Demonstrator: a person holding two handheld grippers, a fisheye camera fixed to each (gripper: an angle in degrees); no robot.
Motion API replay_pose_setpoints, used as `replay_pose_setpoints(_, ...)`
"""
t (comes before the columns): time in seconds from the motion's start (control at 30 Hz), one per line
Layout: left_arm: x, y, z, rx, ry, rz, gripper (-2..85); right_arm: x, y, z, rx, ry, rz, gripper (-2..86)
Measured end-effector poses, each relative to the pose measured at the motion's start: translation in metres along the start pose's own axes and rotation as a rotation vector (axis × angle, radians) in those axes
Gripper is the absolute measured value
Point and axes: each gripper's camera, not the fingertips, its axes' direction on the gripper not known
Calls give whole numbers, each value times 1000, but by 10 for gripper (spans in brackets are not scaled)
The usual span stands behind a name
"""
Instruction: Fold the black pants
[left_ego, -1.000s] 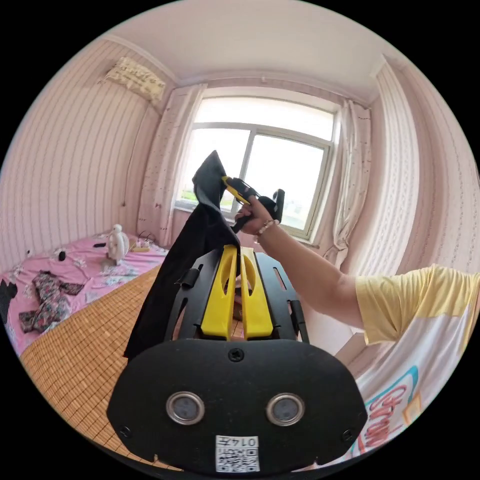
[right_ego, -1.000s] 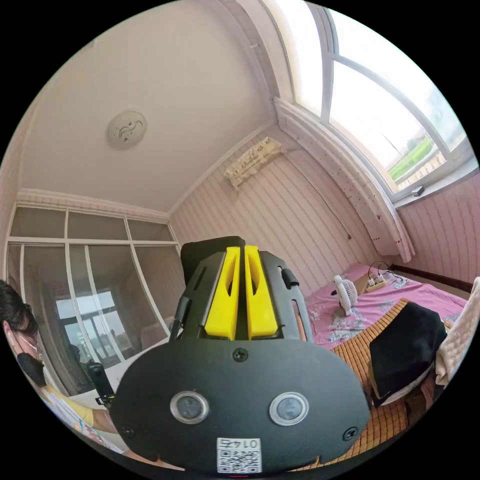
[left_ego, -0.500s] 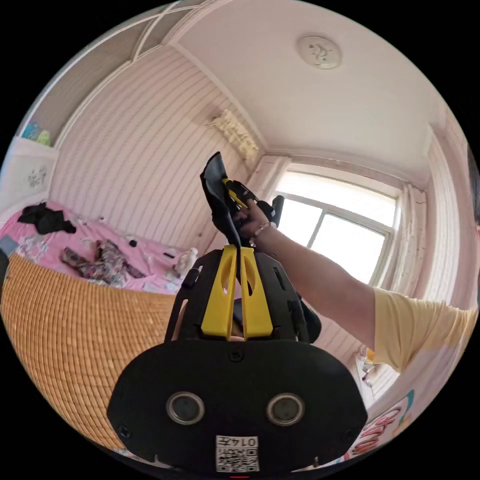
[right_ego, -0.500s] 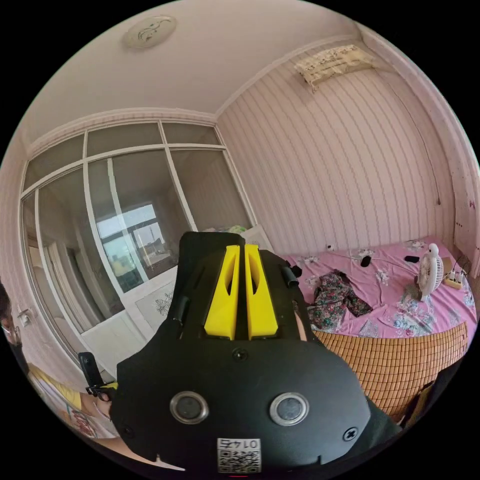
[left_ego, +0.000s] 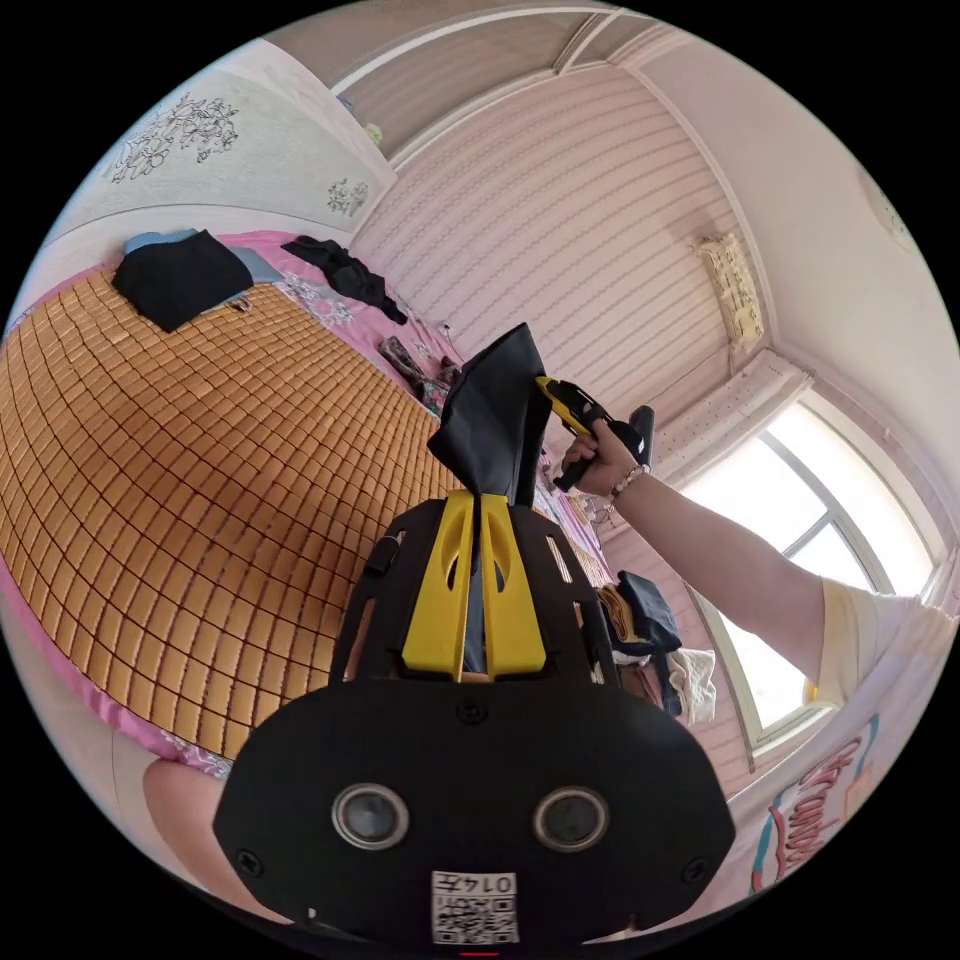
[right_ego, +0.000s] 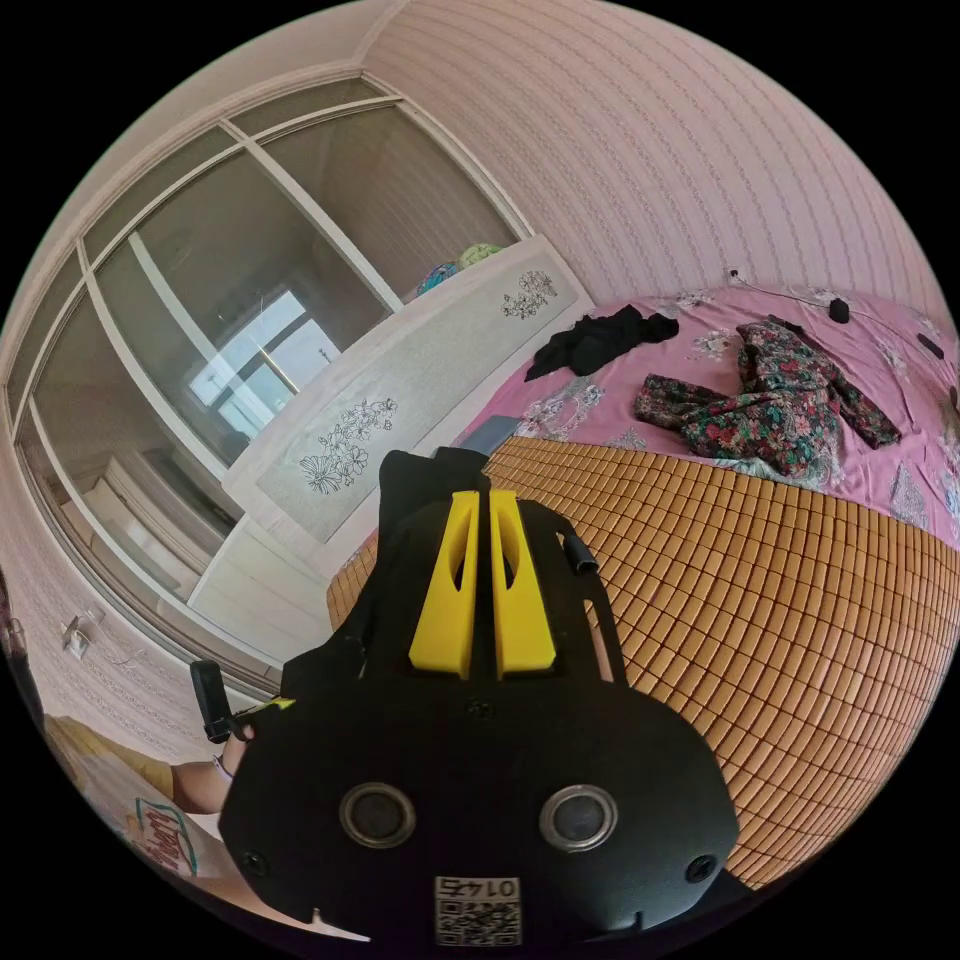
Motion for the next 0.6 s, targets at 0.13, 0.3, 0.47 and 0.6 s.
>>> replay_pose_setpoints(0.13,-67,-49,-41,121,-181,-75,-3,-61,-33,99,-105,30,-165,53)
replay_pose_setpoints(0.3,-196,-53,-49,78,-500,-301,8,-86,-4,168,-89,-108,-109,76)
replay_pose_setpoints(0.47,-266,-9,-64,-23,-640,-366,14,-45,89,117,-170,-99,-268,86)
replay_pose_setpoints(0.6,-257,-7,-37,-105,-692,-201,11,23,184,40,-267,215,-280,93)
